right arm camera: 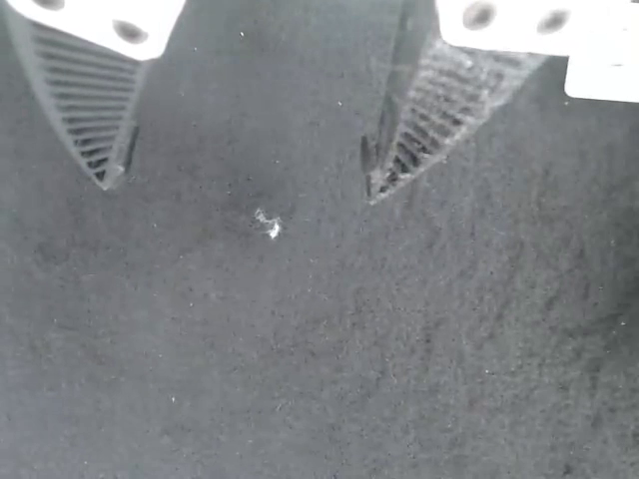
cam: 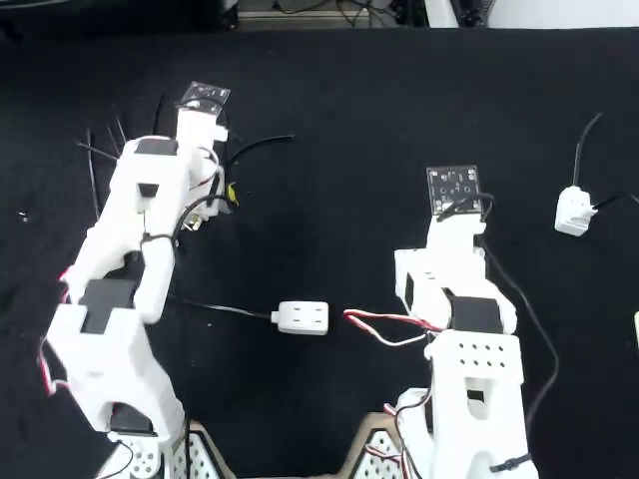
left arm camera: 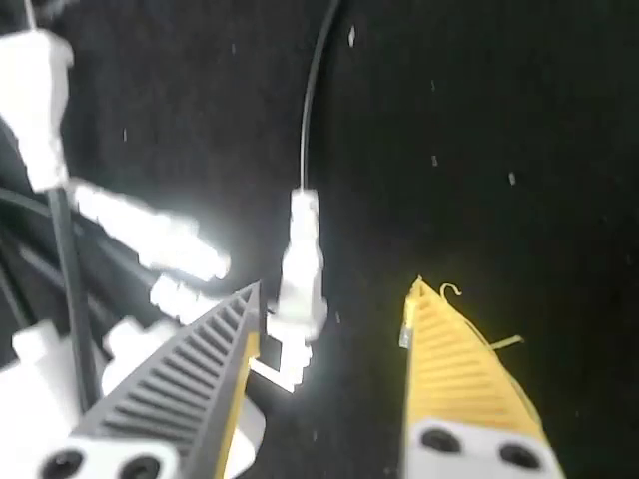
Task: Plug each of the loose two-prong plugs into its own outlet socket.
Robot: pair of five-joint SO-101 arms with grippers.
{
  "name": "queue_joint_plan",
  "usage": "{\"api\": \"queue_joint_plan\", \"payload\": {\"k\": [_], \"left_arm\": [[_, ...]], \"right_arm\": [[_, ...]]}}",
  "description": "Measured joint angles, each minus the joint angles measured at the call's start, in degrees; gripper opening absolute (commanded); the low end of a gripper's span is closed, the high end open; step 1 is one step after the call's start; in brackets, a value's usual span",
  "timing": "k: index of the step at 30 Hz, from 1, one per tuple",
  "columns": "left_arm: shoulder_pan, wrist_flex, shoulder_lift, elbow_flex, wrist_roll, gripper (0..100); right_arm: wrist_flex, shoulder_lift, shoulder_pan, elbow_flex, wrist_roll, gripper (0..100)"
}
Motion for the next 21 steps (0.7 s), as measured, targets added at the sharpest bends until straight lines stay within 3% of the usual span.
{"api": "queue_joint_plan", "payload": {"k": [8, 13, 21], "left_arm": [[-0.3, 0.0, 9.7, -7.7, -5.2, 22], [-0.3, 3.7, 11.0, -9.0, -6.0, 2], [-0.7, 12.1, 3.8, -8.9, -3.8, 3]], "right_arm": [[0.0, 0.0, 0.0, 0.0, 0.0, 34.6], [0.0, 0.0, 0.0, 0.0, 0.0, 34.6], [0.0, 0.0, 0.0, 0.0, 0.0, 34.6]]}}
